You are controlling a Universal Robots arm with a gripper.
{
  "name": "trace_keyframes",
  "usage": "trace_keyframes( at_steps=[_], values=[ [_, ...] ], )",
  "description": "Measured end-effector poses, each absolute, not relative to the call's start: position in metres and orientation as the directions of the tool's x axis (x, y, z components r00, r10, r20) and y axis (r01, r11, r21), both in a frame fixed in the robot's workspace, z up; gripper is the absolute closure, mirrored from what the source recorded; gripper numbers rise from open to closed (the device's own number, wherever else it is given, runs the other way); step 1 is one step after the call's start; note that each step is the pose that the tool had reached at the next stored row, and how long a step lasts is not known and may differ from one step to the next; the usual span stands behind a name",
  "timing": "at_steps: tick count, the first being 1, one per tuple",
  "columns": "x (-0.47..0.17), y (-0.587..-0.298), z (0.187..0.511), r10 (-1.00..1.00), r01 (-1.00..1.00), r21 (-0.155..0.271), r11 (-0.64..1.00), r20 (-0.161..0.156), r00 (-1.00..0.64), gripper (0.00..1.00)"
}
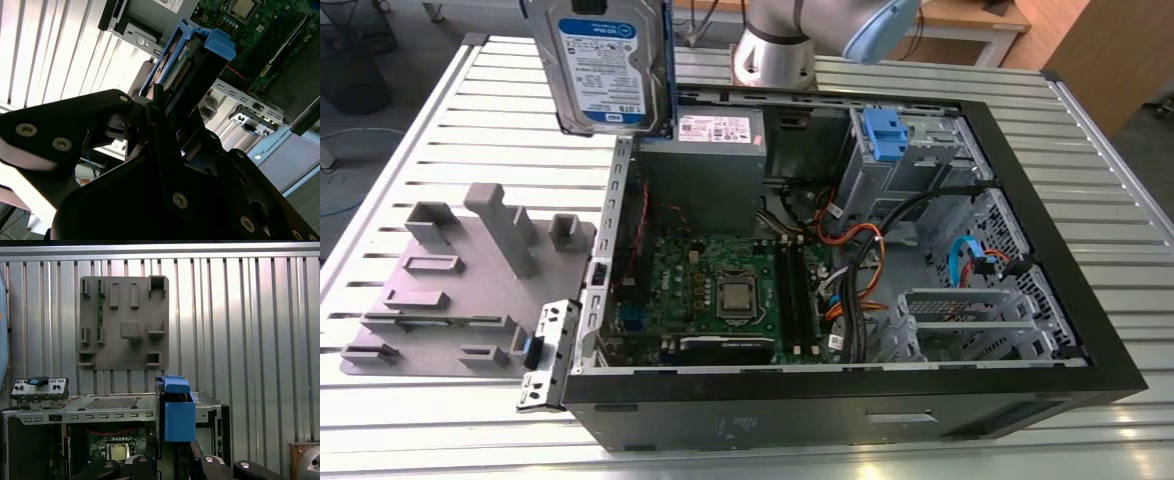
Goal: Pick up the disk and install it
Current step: 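Pick up the disk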
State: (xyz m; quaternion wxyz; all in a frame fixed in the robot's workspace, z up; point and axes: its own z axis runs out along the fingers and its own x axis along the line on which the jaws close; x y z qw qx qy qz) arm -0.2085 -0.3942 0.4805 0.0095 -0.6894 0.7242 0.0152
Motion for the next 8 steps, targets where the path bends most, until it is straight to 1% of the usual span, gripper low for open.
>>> trace_keyframes(
  at_steps=[8],
  values=[
    [-0.19,-0.394,0.479,-0.998,-0.999,0.009,0.049,-0.035,-0.049,0.65]
  ],
)
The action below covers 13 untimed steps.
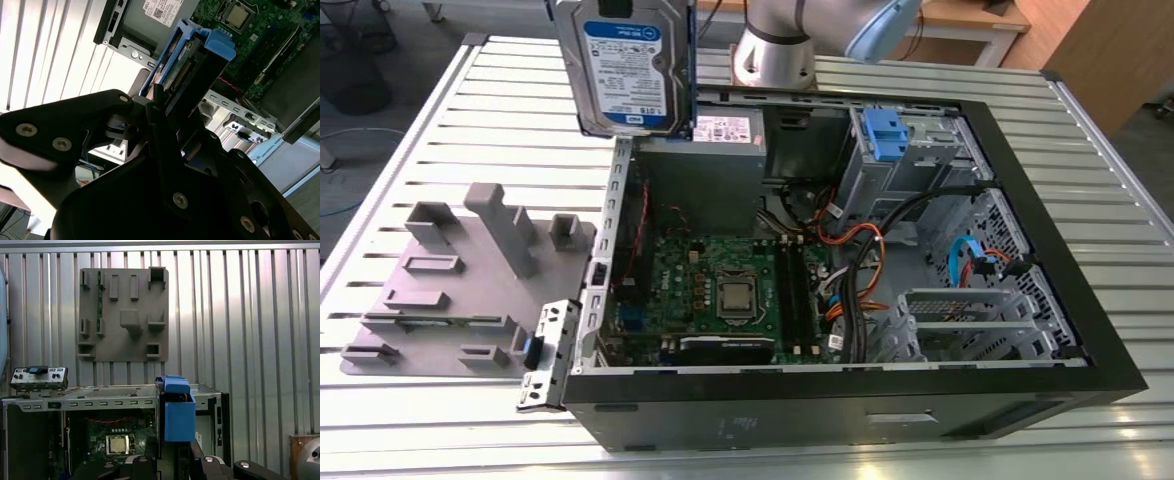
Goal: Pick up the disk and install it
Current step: 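Pick up the disk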
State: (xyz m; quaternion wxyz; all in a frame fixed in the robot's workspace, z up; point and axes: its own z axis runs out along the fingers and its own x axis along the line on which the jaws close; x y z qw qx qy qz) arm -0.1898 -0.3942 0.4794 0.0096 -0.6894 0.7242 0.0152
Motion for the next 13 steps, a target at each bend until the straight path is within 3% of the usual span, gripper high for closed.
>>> trace_keyframes(
  at_steps=[13],
  values=[
    [-0.16,-0.394,0.478,-0.998,-0.999,0.009,0.049,-0.035,-0.049,0.65]
  ],
)
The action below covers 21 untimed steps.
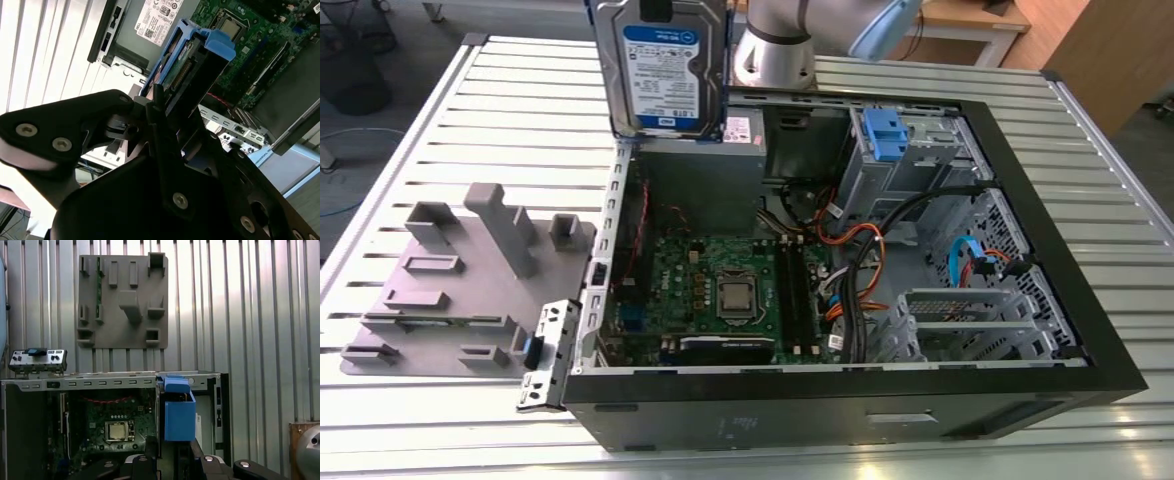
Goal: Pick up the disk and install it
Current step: 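Pick up the disk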
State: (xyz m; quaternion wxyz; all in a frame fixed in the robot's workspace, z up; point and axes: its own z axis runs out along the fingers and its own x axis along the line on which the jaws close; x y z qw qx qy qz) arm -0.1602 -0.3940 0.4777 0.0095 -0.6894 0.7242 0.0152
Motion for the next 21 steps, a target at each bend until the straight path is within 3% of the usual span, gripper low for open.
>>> trace_keyframes(
  at_steps=[21],
  values=[
    [-0.107,-0.393,0.476,-0.998,-0.999,0.009,0.049,-0.035,-0.049,0.65]
  ],
)
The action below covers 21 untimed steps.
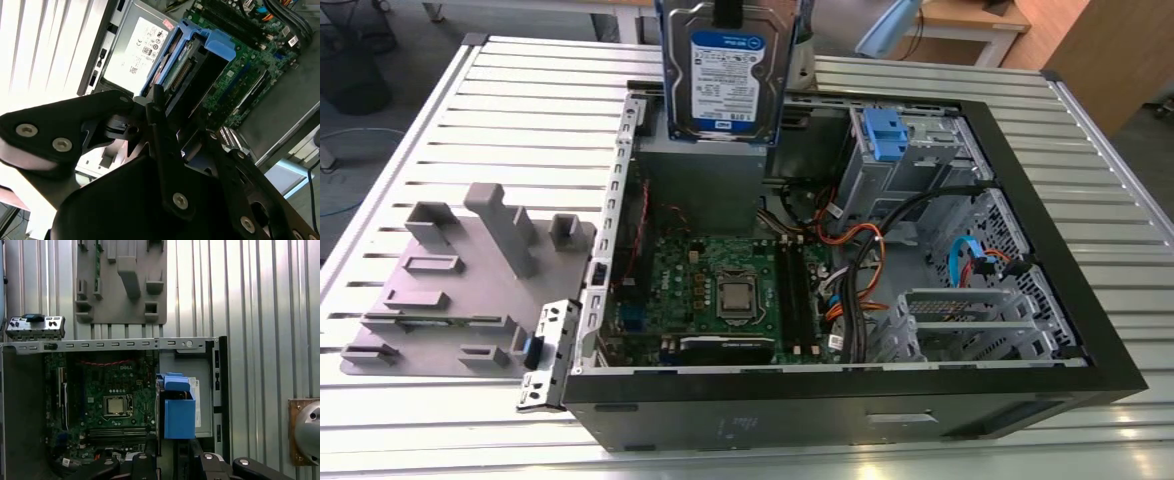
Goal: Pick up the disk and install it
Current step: 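Pick up the disk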
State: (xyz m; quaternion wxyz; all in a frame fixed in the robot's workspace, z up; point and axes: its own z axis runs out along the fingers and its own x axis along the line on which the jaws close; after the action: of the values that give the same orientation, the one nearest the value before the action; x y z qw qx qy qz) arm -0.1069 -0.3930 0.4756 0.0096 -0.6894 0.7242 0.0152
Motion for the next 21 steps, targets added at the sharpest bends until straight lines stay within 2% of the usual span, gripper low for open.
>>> trace_keyframes(
  at_steps=[21],
  values=[
    [-0.057,-0.392,0.473,-0.998,-0.999,0.009,0.049,-0.035,-0.049,0.65]
  ],
)
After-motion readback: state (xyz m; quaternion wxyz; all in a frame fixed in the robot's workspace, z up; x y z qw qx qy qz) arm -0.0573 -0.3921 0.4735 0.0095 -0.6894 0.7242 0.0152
